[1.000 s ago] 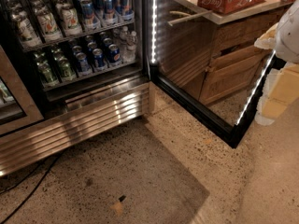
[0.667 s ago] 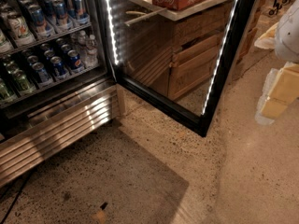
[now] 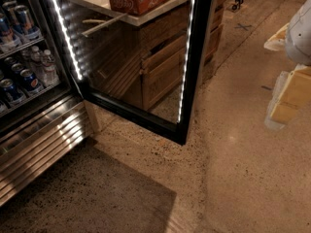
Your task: Close right fridge door
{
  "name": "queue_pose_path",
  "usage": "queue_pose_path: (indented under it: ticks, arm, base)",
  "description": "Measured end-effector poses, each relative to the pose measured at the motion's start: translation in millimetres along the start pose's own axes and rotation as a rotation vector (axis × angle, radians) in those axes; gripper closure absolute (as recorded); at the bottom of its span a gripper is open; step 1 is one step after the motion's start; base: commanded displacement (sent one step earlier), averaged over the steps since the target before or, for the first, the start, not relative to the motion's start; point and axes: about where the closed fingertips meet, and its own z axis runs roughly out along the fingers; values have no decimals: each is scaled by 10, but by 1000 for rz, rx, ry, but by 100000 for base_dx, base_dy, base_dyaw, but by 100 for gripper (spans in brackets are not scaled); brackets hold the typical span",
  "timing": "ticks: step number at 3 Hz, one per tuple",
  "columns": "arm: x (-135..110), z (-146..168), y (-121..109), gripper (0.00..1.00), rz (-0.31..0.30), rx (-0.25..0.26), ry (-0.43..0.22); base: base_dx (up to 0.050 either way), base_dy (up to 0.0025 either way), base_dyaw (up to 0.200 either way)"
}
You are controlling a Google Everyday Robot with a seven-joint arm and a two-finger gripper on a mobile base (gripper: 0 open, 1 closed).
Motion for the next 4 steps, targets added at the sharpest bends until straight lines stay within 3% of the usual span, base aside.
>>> queue_pose_path:
  ticks: [4]
  arm:
    - [0,0,0,0,0,0,0]
  base:
    - [4889,-1,21]
